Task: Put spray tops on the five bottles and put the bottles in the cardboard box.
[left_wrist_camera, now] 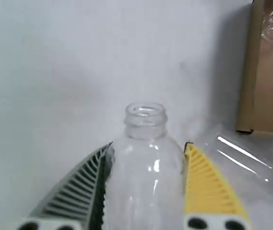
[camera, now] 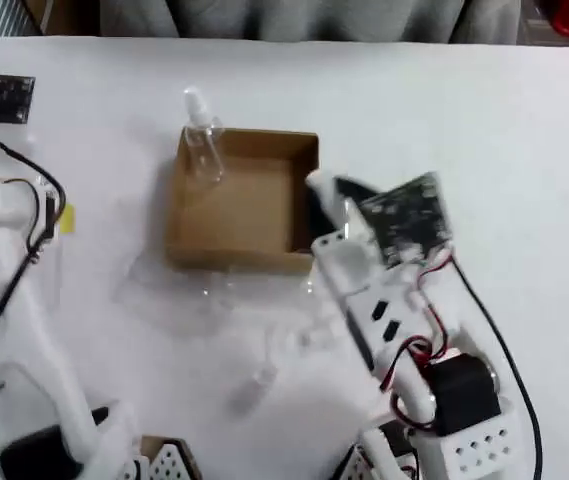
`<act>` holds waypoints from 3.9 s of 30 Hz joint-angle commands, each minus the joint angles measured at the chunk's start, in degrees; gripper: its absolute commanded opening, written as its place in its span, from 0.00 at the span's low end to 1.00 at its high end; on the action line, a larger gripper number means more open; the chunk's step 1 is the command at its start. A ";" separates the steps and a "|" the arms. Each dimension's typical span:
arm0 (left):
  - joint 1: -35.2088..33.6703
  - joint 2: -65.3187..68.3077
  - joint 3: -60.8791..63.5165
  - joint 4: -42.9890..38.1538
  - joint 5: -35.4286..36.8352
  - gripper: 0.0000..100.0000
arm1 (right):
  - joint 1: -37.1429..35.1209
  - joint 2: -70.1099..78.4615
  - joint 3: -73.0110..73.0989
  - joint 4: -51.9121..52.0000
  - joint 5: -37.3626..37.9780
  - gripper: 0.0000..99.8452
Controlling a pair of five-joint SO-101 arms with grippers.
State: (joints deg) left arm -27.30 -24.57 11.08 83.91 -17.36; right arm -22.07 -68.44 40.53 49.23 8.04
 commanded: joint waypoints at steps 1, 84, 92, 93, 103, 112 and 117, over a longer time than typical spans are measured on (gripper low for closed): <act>4.97 -8.04 -0.26 0.53 4.22 0.03 | 3.82 0.57 -3.16 -3.74 -0.35 0.02; 38.46 -79.69 52.40 -27.87 13.36 0.03 | -28.35 22.20 -18.02 -36.18 -7.38 0.02; 38.29 -79.69 52.48 -27.87 13.45 0.03 | -28.53 17.10 -7.03 -36.62 -8.53 0.02; 38.29 -79.69 52.48 -27.87 13.54 0.03 | -28.53 16.57 -6.68 -36.26 -10.46 0.02; 38.11 -79.78 52.48 -27.87 13.54 0.03 | -28.35 15.69 -6.77 -28.35 -15.21 0.02; 38.02 -79.78 53.10 -27.78 13.54 0.03 | -28.35 15.69 -6.86 -24.04 -19.08 0.02; 38.02 -79.78 53.10 -27.78 13.54 0.03 | -28.35 15.69 -6.86 -21.76 -19.43 0.02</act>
State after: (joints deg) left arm 10.86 -104.04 64.35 57.45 -4.53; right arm -50.55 -51.56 34.55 26.37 -11.12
